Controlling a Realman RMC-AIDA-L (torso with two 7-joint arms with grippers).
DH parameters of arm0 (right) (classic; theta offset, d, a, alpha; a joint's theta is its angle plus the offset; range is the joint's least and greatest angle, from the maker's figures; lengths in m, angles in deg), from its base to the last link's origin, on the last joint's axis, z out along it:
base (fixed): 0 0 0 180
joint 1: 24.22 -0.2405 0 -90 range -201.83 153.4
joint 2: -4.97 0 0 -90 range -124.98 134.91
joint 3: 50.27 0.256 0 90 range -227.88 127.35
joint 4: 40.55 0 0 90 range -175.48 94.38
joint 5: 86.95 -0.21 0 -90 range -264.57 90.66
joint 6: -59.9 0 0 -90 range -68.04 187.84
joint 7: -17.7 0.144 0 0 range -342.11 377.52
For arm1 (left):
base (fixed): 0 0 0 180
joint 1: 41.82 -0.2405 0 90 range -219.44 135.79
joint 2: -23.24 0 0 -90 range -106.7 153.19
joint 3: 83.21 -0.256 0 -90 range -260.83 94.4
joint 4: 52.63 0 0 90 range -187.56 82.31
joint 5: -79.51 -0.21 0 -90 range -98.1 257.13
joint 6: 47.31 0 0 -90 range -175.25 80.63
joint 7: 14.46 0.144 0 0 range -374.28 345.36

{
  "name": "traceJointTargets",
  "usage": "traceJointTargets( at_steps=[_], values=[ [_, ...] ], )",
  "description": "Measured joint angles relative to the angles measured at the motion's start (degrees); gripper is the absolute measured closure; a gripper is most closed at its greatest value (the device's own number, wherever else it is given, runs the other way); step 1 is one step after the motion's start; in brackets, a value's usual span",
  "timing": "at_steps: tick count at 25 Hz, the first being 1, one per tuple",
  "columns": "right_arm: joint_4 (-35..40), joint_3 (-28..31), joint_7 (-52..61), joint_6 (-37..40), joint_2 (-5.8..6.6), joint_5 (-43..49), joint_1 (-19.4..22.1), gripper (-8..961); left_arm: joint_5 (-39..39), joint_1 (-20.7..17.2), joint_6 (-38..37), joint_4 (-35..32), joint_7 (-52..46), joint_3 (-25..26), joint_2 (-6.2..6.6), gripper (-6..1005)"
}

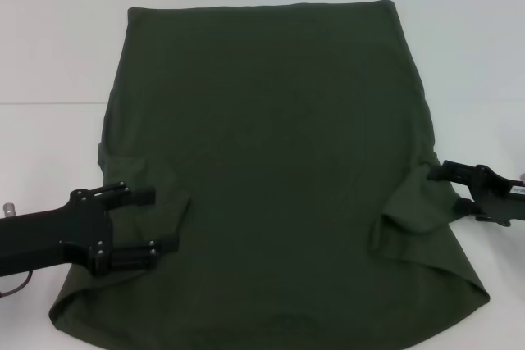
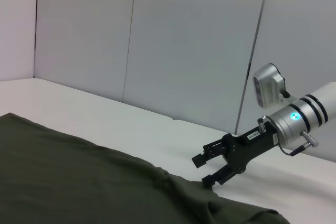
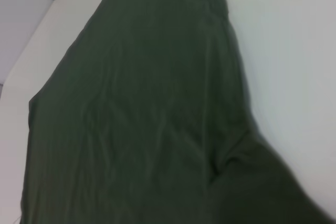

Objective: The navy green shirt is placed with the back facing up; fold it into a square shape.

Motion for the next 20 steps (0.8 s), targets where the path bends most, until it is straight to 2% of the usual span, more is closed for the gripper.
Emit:
traceJointTargets(
  at_steps=[5, 20],
  values=[
    [0.01, 0.00, 0.83, 0.68, 0.58, 0.00, 1.27, 45, 0.00, 0.00, 0.00, 0.00, -0.12, 0.23, 0.00, 124],
    [-0.08, 0.00, 0.90, 1.14, 0.16, 0.01, 1.81, 45, 0.00, 0.09, -0.17, -0.02, -0.07, 1.24, 0.00, 123]
  ],
)
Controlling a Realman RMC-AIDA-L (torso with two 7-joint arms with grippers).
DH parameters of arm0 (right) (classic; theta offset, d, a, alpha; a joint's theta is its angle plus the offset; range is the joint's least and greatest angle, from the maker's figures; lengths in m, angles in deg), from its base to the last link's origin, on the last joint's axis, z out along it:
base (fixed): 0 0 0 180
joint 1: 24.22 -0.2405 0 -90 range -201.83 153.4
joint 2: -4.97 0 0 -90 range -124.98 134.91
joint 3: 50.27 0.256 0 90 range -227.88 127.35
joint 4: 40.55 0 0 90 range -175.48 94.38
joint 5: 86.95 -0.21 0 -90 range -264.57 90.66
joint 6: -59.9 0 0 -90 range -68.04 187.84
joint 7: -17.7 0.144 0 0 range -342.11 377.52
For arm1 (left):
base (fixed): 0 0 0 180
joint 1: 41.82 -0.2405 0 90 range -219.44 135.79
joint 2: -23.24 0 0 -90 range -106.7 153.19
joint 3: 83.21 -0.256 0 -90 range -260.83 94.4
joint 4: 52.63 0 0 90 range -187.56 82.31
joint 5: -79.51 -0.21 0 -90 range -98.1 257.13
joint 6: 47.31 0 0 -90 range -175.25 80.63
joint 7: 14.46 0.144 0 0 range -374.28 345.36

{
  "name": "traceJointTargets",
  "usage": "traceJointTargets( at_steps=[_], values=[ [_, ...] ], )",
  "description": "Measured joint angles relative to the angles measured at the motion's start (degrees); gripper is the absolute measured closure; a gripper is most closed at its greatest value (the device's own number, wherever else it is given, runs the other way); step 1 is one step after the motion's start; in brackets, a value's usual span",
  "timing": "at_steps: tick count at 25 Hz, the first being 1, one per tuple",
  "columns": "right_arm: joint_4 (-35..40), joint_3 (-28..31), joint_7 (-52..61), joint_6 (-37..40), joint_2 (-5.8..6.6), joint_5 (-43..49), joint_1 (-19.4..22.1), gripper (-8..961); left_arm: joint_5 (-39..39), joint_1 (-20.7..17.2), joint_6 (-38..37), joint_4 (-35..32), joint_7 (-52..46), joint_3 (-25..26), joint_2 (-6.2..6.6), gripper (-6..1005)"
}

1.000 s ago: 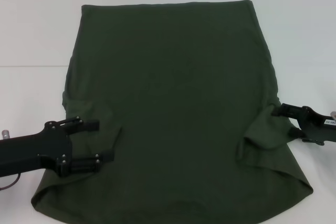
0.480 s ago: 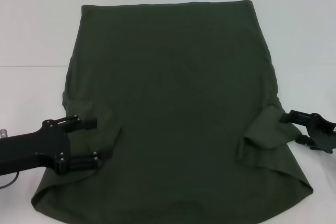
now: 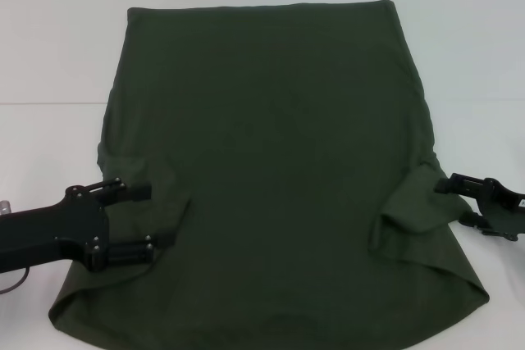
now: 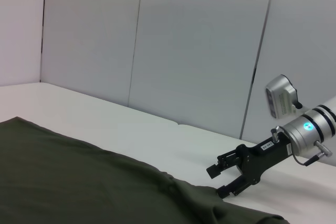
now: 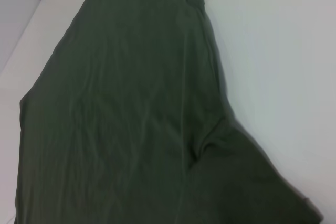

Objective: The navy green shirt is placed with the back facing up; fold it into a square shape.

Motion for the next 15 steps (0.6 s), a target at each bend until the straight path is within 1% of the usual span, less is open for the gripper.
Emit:
traceJointTargets(
  at_steps=[15],
  values=[
    [-0.40, -1.25, 0.01, -1.59, -0.37, 0.01, -1.25, 46, 0.00, 0.06, -0.04, 0.00, 0.00, 0.01, 0.00, 124]
  ],
)
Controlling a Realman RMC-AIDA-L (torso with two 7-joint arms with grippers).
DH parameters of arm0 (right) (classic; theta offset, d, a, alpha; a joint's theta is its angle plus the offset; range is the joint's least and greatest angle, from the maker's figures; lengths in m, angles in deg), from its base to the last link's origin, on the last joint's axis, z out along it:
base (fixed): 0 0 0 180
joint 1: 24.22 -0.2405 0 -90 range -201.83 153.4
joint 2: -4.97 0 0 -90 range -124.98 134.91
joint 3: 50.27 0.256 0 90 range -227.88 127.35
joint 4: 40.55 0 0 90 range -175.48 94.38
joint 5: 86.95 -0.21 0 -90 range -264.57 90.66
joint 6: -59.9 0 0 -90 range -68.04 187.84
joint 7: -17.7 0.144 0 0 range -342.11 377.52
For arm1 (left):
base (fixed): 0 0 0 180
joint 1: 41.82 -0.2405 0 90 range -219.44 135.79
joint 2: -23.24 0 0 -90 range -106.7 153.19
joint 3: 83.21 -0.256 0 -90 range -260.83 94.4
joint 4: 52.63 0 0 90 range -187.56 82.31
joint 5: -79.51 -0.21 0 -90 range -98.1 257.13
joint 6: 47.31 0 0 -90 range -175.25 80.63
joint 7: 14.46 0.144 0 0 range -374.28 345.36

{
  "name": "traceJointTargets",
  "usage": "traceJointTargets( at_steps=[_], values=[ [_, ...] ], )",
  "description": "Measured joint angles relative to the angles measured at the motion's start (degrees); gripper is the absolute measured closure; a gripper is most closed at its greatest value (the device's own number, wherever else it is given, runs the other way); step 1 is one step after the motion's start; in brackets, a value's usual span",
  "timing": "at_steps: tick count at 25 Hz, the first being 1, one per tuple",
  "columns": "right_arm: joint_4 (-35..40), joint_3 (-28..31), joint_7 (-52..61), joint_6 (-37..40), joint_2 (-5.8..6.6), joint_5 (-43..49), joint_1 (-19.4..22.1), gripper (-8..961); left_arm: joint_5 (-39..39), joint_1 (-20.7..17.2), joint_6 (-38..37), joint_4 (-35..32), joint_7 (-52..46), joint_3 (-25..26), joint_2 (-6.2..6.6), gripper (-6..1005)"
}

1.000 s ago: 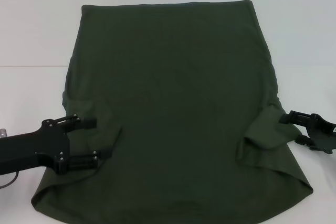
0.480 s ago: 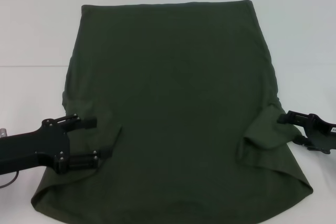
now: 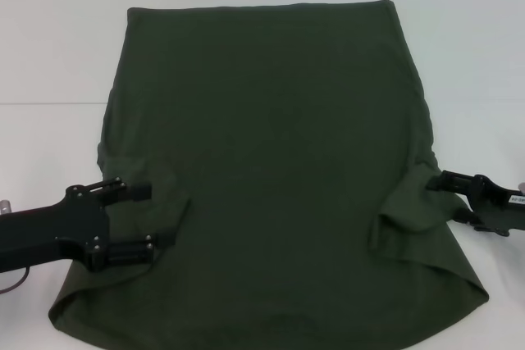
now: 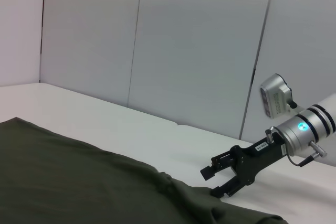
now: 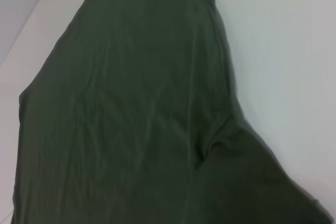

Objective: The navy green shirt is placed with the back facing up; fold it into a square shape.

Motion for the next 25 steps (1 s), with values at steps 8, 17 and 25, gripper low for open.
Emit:
traceJointTargets(
  at_steps=[8, 17, 25],
  values=[
    [0.03, 0.01, -0.25, -0.30, -0.41, 0.01, -1.07, 48, 0.00, -0.13, -0.05, 0.00, 0.09, 0.00, 0.00, 123],
    [1.24, 0.69, -2.62, 0.22, -0.72, -1.14, -1.72, 50, 0.00, -0.32, -0.06, 0.00, 0.09, 0.04, -0.13, 123],
    [5.33, 0.52, -4.33, 2.68, -0.08, -2.87, -1.35, 51, 0.03, 0.03, 0.18, 0.00, -0.29, 0.27, -0.45, 124]
  ],
)
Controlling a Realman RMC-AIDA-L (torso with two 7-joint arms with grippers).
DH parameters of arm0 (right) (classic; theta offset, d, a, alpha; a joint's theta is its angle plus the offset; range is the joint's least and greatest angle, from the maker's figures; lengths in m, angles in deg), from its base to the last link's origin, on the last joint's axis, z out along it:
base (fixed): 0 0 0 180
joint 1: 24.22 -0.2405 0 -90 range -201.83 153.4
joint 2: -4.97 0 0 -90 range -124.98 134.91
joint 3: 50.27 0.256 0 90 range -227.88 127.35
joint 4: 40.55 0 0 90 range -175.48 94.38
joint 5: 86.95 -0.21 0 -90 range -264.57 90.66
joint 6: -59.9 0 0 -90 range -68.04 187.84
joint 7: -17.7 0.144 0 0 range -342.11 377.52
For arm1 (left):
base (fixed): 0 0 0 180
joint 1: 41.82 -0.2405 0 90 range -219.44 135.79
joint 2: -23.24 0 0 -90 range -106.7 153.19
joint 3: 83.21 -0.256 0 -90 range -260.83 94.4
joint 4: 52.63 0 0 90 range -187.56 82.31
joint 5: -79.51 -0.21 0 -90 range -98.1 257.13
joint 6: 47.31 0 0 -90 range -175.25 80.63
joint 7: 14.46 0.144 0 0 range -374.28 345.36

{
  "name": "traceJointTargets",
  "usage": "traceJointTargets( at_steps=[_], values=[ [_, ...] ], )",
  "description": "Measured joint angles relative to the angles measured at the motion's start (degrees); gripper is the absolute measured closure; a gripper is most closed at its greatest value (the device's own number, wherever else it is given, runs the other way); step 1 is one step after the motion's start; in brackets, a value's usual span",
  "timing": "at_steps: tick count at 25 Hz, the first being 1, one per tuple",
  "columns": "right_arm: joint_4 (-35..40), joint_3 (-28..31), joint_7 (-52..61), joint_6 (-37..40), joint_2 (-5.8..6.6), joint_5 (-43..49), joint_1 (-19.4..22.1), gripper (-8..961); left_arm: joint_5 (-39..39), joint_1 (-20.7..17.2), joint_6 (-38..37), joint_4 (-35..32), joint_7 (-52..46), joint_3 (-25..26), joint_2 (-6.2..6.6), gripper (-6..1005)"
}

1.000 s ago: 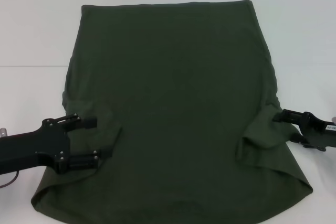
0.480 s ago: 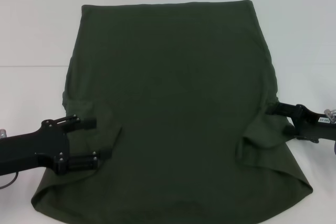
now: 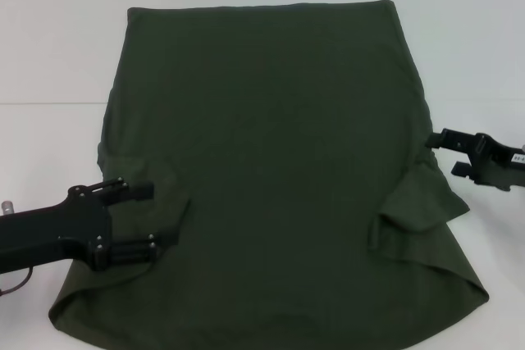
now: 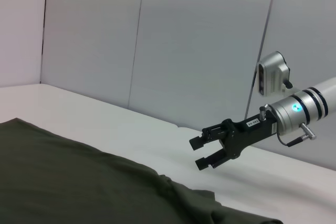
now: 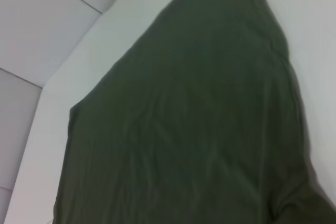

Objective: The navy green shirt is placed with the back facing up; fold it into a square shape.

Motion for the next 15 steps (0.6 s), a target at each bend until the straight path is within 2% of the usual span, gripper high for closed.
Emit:
traceJointTargets(
  at_steps=[3, 6, 10, 12, 15],
  values=[
    [0.99, -0.27, 0.43, 0.89, 0.77, 0.41, -0.04, 50, 0.44, 0.21, 0.03, 0.54, -0.37, 0.00, -0.06, 124],
    [1.18, -0.48, 1.88, 3.67, 3.21, 1.11, 0.23, 50, 1.38, 0.26, 0.05, 1.71, -1.02, -0.01, 0.17, 124],
    [2.22, -0.93, 4.26, 10.58, 5.58, 3.07, -0.63, 53, 2.18, 0.27, 0.12, 3.03, -2.50, -0.02, 0.69, 123],
    [4.72, -2.21, 5.65, 14.15, 5.62, 5.15, -1.37, 55, 2.26, 0.26, 0.13, 3.56, -2.77, -0.01, 0.74, 123],
    [10.17, -6.29, 8.33, 17.03, 4.87, 10.48, -2.62, 56, 2.29, 0.25, 0.14, 4.50, -3.19, -0.02, 0.74, 124]
  ],
)
